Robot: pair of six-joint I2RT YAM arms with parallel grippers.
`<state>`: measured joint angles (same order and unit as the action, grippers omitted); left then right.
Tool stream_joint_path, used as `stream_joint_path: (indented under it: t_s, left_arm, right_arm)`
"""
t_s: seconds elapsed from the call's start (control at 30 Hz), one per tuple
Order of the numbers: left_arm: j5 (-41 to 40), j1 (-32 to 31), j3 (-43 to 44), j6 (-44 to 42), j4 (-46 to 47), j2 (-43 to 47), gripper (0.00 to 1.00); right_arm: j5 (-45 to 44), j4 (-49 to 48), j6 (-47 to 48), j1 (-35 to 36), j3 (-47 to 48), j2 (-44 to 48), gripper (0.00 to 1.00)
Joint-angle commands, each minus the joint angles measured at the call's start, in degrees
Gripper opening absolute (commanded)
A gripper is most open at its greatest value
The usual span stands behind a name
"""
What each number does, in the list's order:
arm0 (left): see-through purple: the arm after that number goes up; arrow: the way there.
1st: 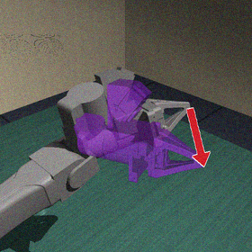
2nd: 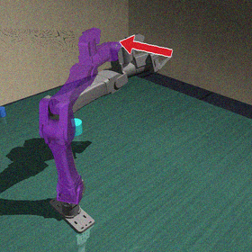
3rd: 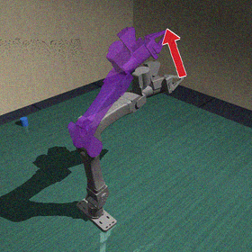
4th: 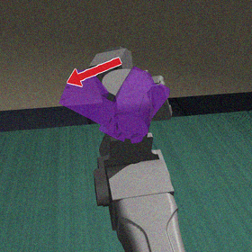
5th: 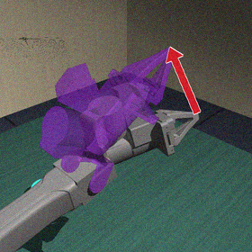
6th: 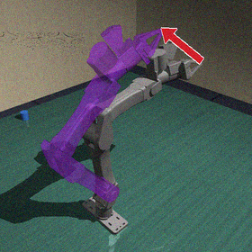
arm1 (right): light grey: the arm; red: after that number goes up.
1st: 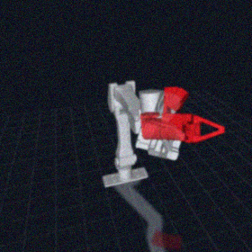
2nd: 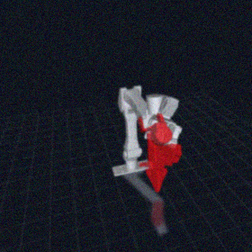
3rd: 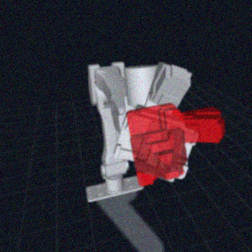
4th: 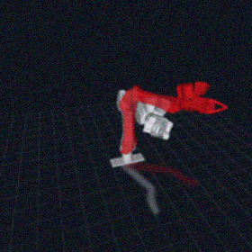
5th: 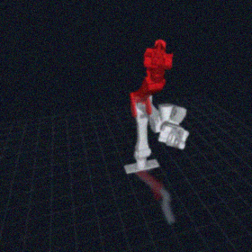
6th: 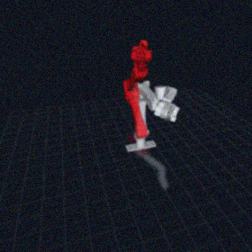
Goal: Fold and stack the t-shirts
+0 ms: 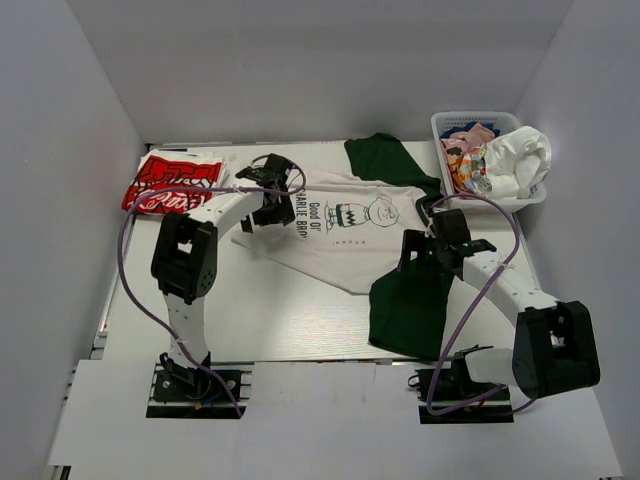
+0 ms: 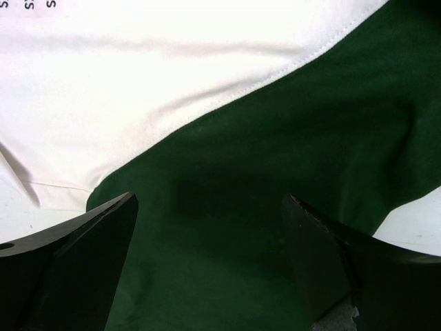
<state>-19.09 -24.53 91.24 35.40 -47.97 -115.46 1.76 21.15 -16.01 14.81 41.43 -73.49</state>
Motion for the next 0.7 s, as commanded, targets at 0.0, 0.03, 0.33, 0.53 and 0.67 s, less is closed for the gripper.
stream_joint_path:
  t_s: [0.0,0.03,0.33,0.53,0.67]
  left_arm:
    - [0.63,-0.07,-4.82,1.08,2.16,4.80,0.98]
    - [1.59,-0.07,-5.89,1.60,2.96,5.50,0.97]
    - [5.55,0.53,-8.45,1.60,8.76,1.83,0.60]
    - [5.56,1.16,-5.81,0.90,9.29,-0.55,0.48]
    - [6.88,1.16,-5.20,0.29,9.29,-2.05,0.34]
  right_arm:
    - [1.05,-1.46,0.89,0.40,-0.03,0.46,0.90]
    - [0.97,-1.55,0.81,0.48,-0.03,0.20,0.90]
    - [0.17,-1.28,0.81,0.48,0.23,-0.42,0.90]
    - [-0.18,-1.20,0.72,0.57,0.14,-0.42,0.90]
    - [-0.79,-1.02,0.63,0.48,0.23,-0.34,0.90]
